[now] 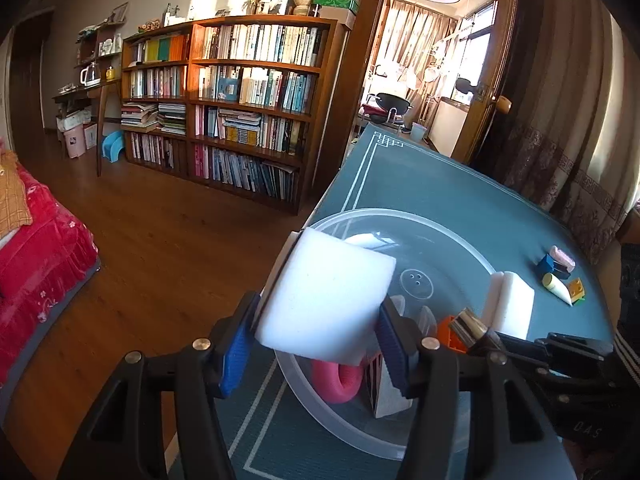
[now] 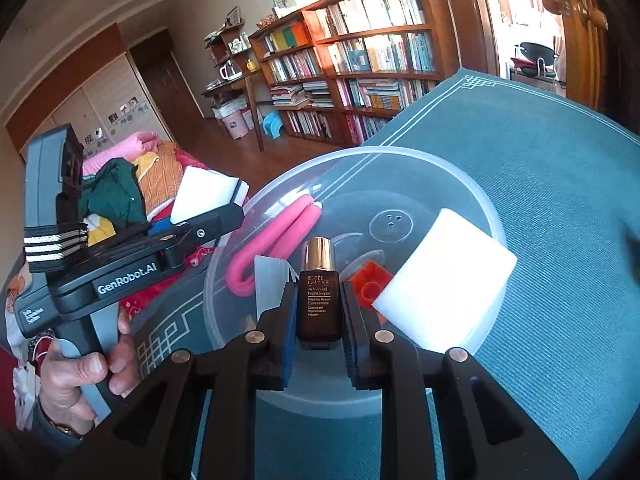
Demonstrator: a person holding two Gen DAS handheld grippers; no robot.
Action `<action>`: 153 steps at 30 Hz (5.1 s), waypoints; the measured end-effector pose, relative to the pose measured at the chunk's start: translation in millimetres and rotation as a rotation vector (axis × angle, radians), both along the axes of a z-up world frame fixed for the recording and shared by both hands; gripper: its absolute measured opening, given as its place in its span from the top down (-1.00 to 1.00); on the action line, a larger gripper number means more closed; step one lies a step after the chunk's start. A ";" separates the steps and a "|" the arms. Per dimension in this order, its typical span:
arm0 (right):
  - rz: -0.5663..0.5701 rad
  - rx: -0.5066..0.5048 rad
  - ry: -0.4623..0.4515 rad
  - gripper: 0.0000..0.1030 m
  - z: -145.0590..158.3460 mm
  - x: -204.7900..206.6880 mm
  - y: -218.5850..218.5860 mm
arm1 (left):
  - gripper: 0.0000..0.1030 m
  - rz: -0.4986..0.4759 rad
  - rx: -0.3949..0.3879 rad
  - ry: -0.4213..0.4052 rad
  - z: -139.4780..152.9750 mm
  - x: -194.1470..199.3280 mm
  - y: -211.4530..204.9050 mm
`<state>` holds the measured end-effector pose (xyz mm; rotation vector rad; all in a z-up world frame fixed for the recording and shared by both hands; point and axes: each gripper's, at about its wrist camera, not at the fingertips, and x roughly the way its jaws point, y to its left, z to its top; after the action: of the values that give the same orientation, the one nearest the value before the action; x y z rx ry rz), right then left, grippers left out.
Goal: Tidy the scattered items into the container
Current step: 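Carry the bottle and the white sponge over the clear bowl with both grippers, then open both grippers to drop the bottle and sponge into the bowl, then move the right gripper to the yellow toy brick, then grasp the yellow brick with the right gripper and lift it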
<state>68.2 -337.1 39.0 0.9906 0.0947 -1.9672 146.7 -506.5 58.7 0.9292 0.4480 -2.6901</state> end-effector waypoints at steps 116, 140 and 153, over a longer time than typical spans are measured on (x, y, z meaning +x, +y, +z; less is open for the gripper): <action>-0.758 -0.020 0.036 0.11 -7.2 -145.7 300.2 | -1.00 -0.359 -0.332 -0.114 4.6 -99.0 233.8; -0.689 0.049 0.114 0.49 -6.0 -147.6 277.2 | -1.00 -0.376 -0.250 -0.126 1.6 -115.7 229.9; -0.675 -0.014 0.092 0.50 -0.1 -95.5 303.6 | -1.00 -0.407 -0.164 -0.050 20.6 -157.0 245.3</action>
<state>-27.3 -33.5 38.8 1.0031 -0.2327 -2.6191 -10.3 -261.2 79.3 1.1388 0.0242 -2.9925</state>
